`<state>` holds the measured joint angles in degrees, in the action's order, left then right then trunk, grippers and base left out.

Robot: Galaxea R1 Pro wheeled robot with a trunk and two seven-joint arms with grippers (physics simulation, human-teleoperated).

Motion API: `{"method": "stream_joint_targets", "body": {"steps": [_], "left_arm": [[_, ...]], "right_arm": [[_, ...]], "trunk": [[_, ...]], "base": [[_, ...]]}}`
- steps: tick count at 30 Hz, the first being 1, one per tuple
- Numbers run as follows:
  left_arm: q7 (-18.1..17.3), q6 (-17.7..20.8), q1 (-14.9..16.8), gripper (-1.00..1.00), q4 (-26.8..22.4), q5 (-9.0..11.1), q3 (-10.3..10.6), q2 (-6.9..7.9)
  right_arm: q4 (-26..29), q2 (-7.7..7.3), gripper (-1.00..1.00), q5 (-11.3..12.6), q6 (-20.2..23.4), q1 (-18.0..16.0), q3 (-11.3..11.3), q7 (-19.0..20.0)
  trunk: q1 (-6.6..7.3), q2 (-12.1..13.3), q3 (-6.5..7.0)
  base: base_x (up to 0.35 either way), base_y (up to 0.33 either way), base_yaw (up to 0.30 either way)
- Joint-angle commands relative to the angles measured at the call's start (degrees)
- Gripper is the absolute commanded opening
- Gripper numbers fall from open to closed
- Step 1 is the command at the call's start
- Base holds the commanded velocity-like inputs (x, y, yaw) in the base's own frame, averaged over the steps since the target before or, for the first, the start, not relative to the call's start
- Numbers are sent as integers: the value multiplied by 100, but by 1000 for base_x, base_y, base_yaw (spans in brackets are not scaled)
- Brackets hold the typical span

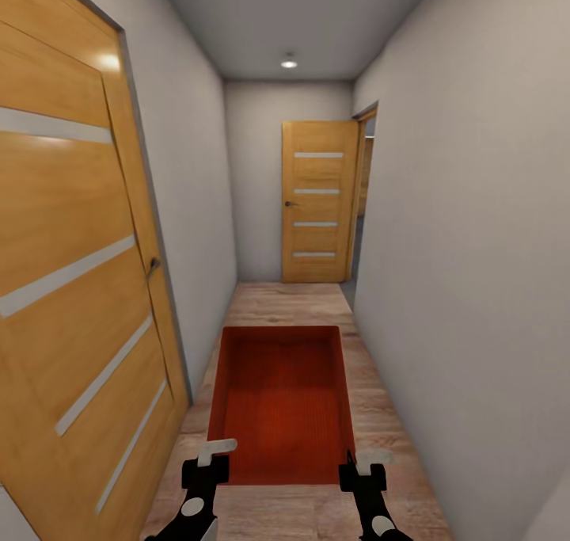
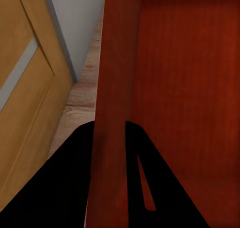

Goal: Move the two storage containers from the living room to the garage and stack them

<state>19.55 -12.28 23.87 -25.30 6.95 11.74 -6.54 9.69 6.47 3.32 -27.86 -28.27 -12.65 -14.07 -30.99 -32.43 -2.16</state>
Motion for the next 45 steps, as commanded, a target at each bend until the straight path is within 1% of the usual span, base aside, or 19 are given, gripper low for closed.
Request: {"method": "stream_joint_targets", "body": {"steps": [1,45], "left_arm": [[-126,472,4,-100,16,105,48,4],[-127,463,4,-100,8,105,48,4]], "right_arm": [[6,-1,-100,87,-285,-12,43,-115],[6,-5,-100,87,-290,-12,43,-114]], "trunk": [[-5,-10,-11],[-5,-10,-11]], "base": [[321,0,0],[321,0,0]]}}
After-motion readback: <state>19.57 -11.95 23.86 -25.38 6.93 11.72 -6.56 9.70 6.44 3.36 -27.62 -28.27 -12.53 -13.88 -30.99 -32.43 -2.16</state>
